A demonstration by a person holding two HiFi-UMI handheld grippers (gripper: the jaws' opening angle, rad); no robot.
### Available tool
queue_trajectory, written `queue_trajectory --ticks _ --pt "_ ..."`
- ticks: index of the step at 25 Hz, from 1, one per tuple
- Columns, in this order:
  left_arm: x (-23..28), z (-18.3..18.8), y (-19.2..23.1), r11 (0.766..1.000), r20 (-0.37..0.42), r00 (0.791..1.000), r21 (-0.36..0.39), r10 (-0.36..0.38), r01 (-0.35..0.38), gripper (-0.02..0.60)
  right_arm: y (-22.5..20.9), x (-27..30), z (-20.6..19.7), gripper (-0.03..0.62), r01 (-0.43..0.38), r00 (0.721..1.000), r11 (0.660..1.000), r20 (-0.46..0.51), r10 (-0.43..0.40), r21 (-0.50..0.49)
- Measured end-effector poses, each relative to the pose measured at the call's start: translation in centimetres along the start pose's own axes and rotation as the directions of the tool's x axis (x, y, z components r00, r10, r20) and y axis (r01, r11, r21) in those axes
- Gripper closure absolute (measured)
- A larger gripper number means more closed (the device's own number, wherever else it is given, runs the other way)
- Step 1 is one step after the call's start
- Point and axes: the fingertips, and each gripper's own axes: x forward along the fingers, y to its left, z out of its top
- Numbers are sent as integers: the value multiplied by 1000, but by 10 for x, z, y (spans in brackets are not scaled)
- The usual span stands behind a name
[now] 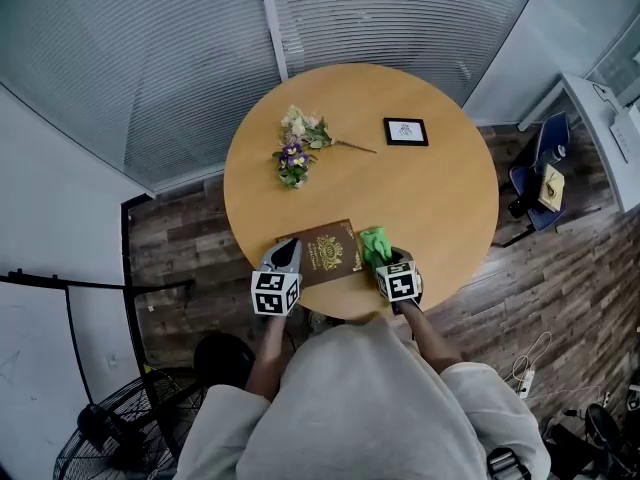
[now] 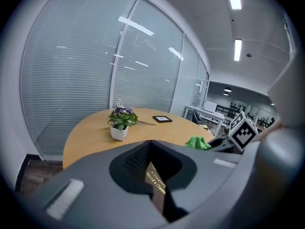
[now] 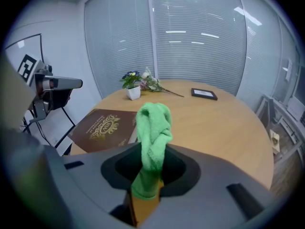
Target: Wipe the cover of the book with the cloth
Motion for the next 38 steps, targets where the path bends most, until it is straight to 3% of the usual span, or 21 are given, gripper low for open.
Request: queue_trajectory --ticks 8,16,27,38 --pt "-1 7 3 1000 8 1000 12 13 -13 572 -6 -9 16 490 6 997 1000 83 -6 4" --pt "-5 24 10 999 37 999 27 34 -35 572 -2 -26 62 491 5 979 999 203 5 -45" --pt "-11 42 21 998 74 995 24 61 -62 572 7 -72 148 491 5 903 993 426 47 -119" --pt "-19 66 30 995 113 990 49 79 -85 572 14 -92 185 491 12 860 990 507 63 -143"
